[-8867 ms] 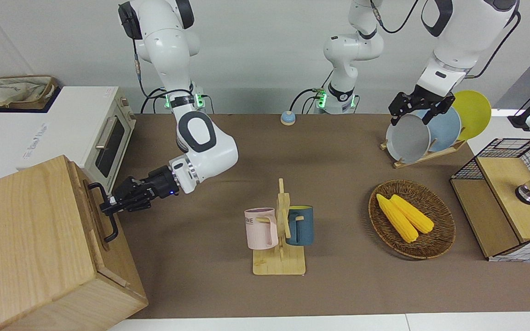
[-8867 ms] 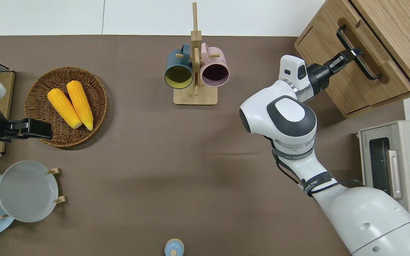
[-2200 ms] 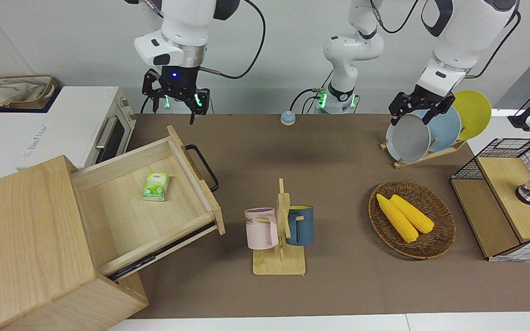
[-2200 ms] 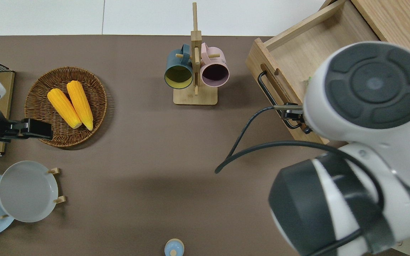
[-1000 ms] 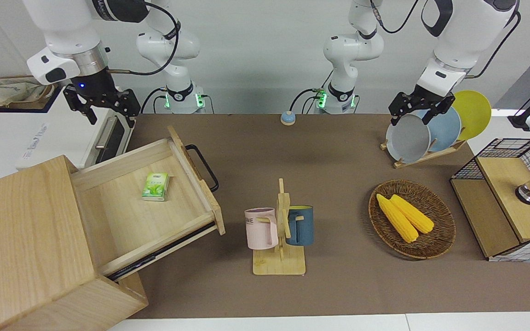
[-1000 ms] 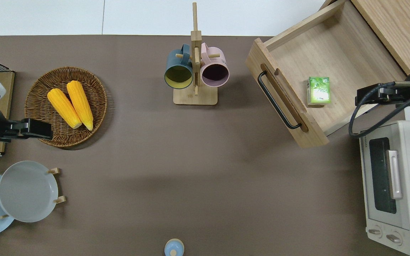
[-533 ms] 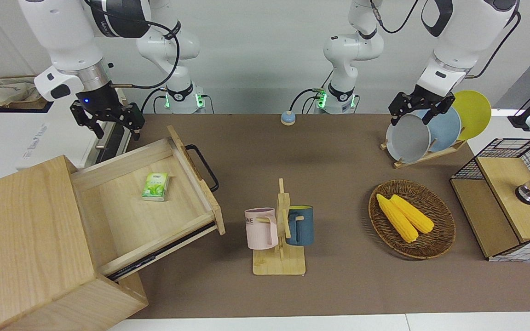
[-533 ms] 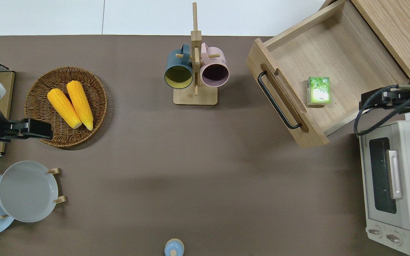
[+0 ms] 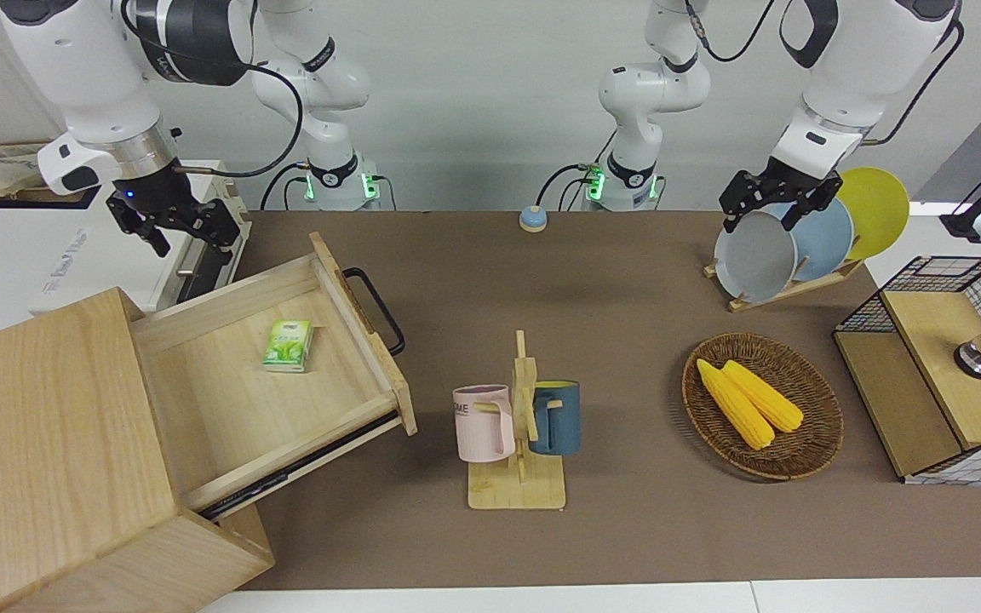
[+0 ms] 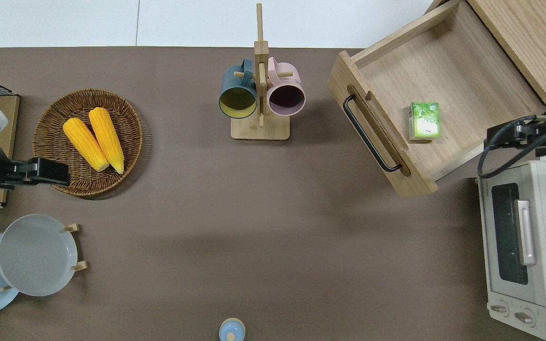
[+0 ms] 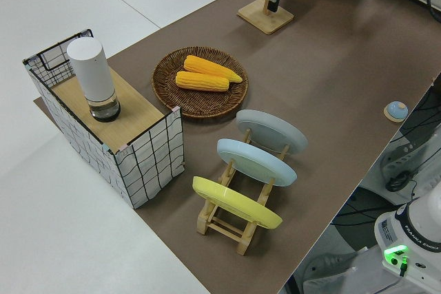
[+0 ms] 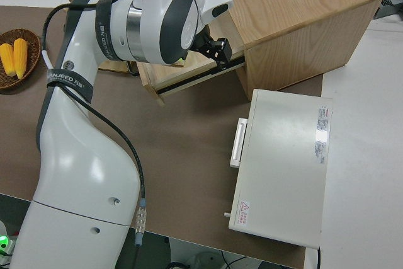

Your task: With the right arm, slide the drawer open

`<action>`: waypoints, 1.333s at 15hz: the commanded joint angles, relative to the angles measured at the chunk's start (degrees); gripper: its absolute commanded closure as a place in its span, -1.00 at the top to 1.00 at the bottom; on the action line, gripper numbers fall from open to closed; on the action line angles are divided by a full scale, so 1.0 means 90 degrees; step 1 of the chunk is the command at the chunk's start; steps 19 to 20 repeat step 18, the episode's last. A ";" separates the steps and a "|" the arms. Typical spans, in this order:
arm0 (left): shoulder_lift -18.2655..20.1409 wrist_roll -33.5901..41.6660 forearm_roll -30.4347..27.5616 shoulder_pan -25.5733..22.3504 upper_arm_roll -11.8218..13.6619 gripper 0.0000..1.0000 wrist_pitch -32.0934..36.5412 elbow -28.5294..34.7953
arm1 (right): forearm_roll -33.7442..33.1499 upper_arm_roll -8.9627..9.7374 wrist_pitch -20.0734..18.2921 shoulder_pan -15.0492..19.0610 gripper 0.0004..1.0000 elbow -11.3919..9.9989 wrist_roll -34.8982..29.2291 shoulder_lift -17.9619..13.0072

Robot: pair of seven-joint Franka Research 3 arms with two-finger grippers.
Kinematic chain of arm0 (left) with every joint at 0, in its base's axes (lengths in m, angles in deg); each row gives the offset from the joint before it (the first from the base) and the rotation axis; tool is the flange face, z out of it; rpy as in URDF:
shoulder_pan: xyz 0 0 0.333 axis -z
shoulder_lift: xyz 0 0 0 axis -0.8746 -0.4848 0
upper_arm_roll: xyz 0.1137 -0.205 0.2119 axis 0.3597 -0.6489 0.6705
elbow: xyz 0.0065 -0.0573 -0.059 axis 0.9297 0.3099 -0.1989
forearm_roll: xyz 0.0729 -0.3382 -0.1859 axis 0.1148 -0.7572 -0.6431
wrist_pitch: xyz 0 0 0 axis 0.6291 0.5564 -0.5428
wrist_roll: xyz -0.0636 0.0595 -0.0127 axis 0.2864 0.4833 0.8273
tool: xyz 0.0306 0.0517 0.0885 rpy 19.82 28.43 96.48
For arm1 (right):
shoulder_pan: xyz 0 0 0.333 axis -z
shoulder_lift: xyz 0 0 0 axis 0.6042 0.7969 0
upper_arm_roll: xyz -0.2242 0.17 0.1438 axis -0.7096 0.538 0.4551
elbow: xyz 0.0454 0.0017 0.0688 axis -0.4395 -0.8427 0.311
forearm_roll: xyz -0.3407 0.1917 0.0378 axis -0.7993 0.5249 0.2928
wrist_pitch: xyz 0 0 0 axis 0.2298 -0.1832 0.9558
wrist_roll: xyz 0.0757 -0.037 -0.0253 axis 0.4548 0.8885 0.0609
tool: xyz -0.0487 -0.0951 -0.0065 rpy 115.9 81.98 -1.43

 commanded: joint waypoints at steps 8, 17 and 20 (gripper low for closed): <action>0.0065 0.0052 0.0073 0.0029 0.0023 1.00 0.0089 0.0031 | -0.0016 -0.0073 -0.0058 -0.0060 0.98 -0.0174 0.0984 -0.0138; 0.0075 0.0043 0.0073 0.0029 0.0023 0.99 0.0089 0.0031 | 0.0180 -0.0063 -0.0284 0.0009 0.98 -0.0155 0.0793 -0.0119; 0.0065 0.0052 0.0073 0.0039 0.0032 1.00 0.0079 0.0031 | 0.0180 -0.0063 -0.0284 -0.0020 0.98 -0.0155 0.0773 -0.0119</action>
